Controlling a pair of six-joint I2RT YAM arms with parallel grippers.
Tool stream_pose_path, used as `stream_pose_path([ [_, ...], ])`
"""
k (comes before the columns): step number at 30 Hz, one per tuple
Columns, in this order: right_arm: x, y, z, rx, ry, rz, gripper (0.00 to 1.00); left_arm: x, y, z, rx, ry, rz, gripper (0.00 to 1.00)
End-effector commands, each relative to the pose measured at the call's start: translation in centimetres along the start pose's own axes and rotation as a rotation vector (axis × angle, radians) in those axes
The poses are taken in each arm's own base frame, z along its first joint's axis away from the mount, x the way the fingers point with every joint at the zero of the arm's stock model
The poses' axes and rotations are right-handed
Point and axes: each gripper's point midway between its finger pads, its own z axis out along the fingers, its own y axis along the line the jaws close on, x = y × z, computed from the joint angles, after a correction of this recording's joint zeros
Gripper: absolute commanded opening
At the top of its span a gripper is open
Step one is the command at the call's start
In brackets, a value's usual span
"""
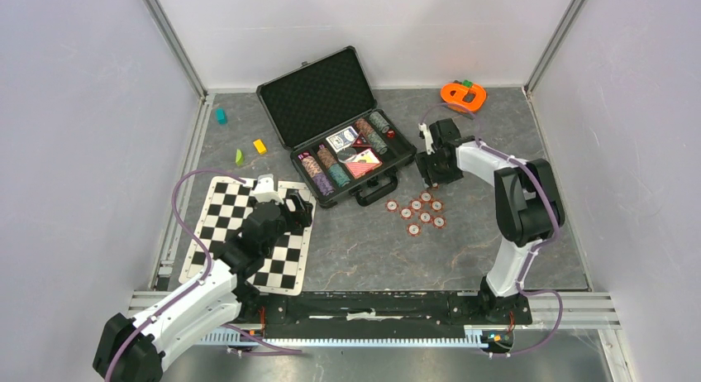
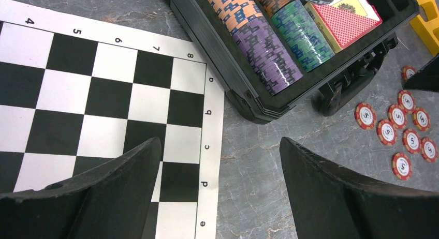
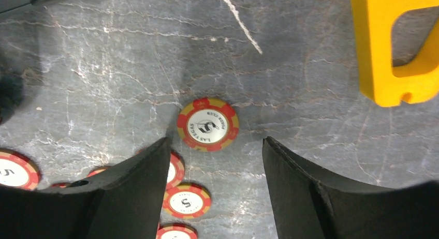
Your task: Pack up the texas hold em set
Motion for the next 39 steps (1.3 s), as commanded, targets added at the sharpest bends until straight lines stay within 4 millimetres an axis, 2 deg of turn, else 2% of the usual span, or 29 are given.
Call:
stream_pose_path([
  [1,-1.4,0.3,0.4,-0.013,-0.009,0.025,0.7,-1.6,-1.1,-0.1,0.039,-0.046,0.004,0.91],
  [10,-1.0,0.2,1.5,0.0,0.043,0.04,0.6,-1.8,-1.1,-0.2,0.04,-0.052,0.002,0.91],
  [14,-0.8,0.3,1.2,-0.003,0.058,0.051,0.51,-1.8,-1.1,-0.2,0.04,-0.055,0.0,0.9],
  [18,-1.2,0.5,0.2,-0.016,0.034,0.068,0.46,-1.9,-1.1,-0.3,0.041,-0.055,0.0,0.91],
  [26,-3.2,0.2,-2.7,-0.014,-0.037,0.064,0.44,-2.0,-1.1,-0.3,0.04,-0.059,-0.001,0.91],
  [30,-3.5,0.4,-4.0,-0.025,-0.064,0.058,0.44,-2.0,-1.2,-0.3,0.042,-0.061,-0.002,0.91],
  [34,-2.8,1.2,-4.4,-0.051,-0.063,0.042,0.44,-1.9,-1.2,-0.3,0.042,-0.059,-0.002,0.91],
  [39,-1.0,2.7,-3.7,-0.069,-0.046,0.013,0.43,-2.0,-1.2,-0.3,0.041,-0.06,-0.003,0.91],
])
